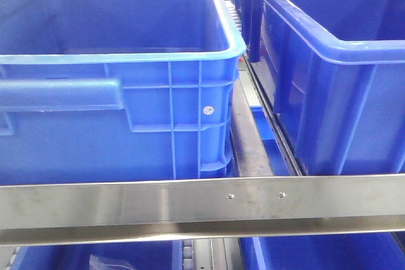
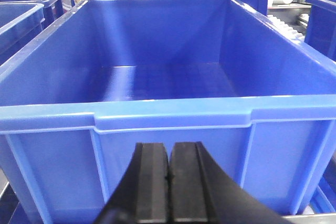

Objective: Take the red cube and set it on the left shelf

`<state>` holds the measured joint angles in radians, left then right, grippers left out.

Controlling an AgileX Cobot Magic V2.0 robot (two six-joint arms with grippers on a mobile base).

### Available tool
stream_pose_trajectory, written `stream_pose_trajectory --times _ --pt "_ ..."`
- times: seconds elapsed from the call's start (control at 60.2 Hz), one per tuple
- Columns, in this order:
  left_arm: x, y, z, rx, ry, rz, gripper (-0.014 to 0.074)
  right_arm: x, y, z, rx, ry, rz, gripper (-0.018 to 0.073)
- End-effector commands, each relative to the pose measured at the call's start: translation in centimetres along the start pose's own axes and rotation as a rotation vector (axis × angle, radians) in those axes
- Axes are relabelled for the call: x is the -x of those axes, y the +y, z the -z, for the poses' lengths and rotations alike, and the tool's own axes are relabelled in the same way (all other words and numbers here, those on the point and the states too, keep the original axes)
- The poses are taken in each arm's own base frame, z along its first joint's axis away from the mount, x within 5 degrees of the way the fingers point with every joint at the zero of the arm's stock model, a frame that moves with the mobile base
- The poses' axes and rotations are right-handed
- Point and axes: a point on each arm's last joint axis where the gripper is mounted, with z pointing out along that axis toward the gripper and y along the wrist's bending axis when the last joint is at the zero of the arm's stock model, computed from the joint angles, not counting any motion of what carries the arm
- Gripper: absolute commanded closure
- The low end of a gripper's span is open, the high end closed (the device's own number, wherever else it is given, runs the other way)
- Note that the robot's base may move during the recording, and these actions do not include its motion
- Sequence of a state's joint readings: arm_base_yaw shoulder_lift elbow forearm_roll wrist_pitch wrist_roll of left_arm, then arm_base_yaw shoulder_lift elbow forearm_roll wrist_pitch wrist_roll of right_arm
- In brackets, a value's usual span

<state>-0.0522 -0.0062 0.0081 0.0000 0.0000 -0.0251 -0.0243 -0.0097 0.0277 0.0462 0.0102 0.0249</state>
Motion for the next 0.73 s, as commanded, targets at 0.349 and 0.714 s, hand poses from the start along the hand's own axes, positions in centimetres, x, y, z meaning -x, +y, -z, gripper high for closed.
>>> stream_pose_trajectory --times 0.349,0.714 --pt "0.01 0.0 0.09 -0.002 -0.073 0.0 0.0495 1.4 0.02 0.29 -0.004 -0.12 0.005 0.051" --pt "0.01 0.0 0.09 -0.002 -0.073 0.0 0.0495 1.4 0.02 0.29 -0.004 -0.12 0.005 0.051"
